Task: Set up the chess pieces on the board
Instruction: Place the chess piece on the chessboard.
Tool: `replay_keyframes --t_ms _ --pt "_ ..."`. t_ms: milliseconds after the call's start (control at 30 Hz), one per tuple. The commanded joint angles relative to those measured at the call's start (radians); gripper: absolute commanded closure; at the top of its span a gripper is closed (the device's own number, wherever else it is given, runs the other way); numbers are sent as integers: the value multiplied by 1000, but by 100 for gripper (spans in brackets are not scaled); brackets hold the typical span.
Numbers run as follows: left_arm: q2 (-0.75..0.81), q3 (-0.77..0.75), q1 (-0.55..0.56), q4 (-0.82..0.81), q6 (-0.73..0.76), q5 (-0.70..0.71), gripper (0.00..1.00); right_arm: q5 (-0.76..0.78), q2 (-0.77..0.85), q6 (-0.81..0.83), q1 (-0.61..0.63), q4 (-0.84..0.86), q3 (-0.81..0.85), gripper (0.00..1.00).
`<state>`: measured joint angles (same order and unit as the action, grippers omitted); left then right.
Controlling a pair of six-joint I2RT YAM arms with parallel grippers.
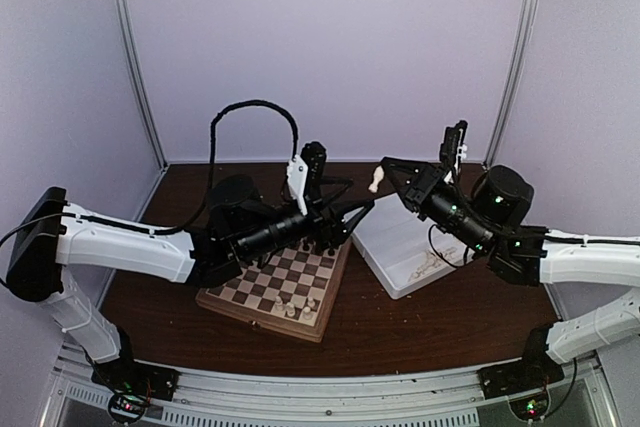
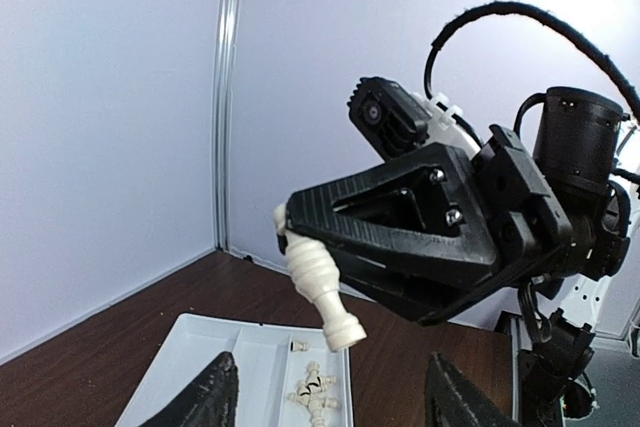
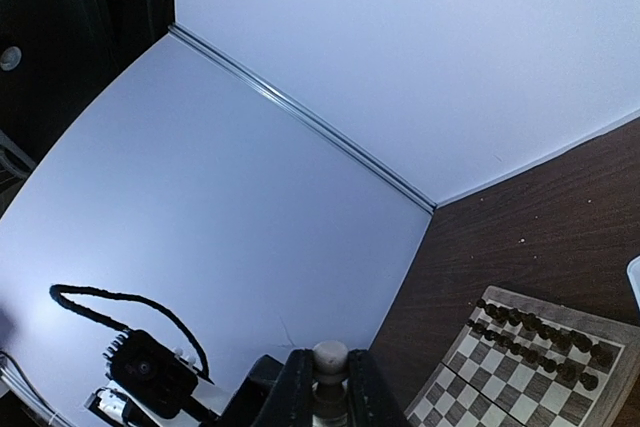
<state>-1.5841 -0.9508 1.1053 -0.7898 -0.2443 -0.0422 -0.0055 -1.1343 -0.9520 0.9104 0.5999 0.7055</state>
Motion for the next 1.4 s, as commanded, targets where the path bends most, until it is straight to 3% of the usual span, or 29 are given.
replay_keyframes --t_ms 0,267,733,900,1067,1267,1367 --pt "-16 1 12 -107 95 21 37 143 -3 -21 51 -1 47 86" --pt "-13 -9 25 -78 134 114 42 156 -38 -51 76 25 57 86" --pt "-17 -20 25 -68 154 128 49 151 -83 -129 85 97 49 85" --pt "-14 -22 24 -60 161 131 62 145 -95 -141 89 111 48 85" --pt "-4 -14 25 -60 162 136 66 143 -108 -146 96 119 48 85" --pt "3 -9 25 -54 169 139 83 142 -123 -154 100 137 48 85" --pt "12 5 25 -67 168 159 99 146 -127 -155 100 136 46 85"
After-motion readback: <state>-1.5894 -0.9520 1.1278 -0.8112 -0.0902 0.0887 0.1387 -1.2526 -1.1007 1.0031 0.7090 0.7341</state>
